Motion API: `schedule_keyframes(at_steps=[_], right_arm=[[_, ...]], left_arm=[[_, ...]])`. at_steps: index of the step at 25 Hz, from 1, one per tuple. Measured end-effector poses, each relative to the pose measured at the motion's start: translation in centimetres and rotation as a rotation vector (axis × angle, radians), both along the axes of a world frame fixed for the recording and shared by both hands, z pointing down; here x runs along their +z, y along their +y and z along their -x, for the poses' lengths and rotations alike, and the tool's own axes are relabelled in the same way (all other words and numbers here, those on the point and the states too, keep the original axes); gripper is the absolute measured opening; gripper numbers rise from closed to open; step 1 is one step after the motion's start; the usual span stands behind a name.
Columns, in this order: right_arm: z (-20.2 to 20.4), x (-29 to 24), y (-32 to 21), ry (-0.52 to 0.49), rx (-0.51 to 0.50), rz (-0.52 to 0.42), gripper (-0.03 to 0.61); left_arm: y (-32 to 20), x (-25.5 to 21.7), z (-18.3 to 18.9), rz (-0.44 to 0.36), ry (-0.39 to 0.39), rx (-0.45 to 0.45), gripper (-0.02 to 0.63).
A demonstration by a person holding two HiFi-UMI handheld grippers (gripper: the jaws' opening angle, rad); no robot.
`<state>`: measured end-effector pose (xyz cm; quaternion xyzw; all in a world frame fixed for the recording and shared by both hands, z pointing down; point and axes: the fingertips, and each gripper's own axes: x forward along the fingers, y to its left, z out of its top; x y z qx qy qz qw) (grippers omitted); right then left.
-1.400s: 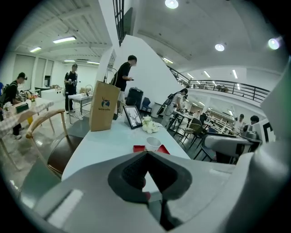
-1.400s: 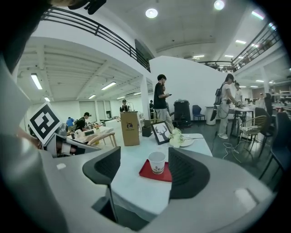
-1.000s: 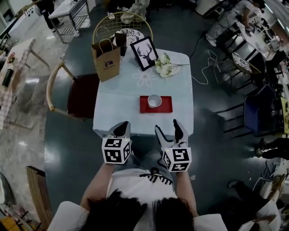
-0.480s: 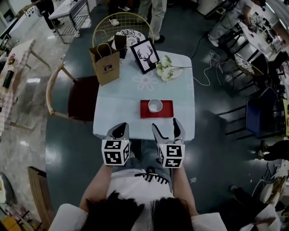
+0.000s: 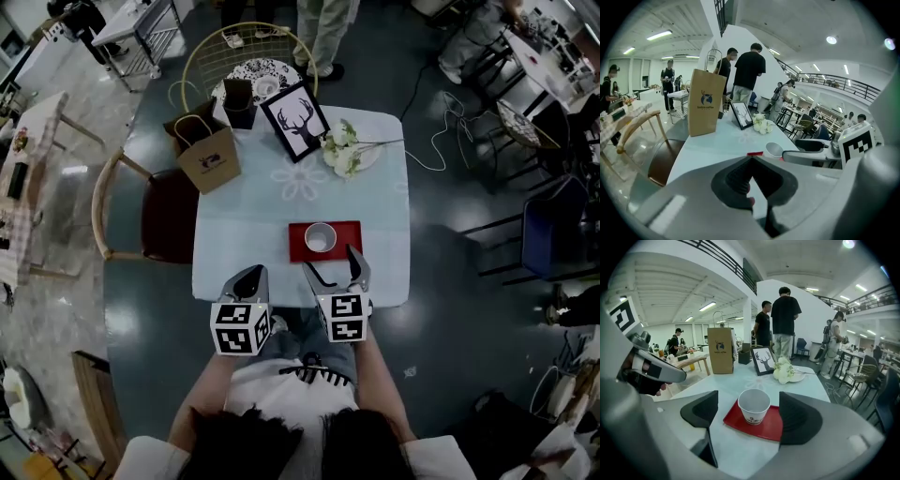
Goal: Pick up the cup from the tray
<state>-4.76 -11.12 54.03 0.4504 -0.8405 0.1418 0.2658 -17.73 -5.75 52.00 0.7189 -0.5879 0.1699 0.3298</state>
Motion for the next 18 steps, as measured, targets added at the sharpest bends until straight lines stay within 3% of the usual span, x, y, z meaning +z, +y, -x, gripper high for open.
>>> schedule_keyframes(at_steps=[5, 18], right_arm=[[0.2, 2.4, -1.6, -0.055, 0.036, 0.061, 0.426], [1.4, 6.8, -4.3, -0.08, 0.008, 0.081, 0.428]], left_arm=[[-1.2, 0.8, -0.4, 0.031, -0.012, 0.025, 0.0], [-2.5, 3.3, -0.4, 0.127, -0.037, 0.031, 0.0]])
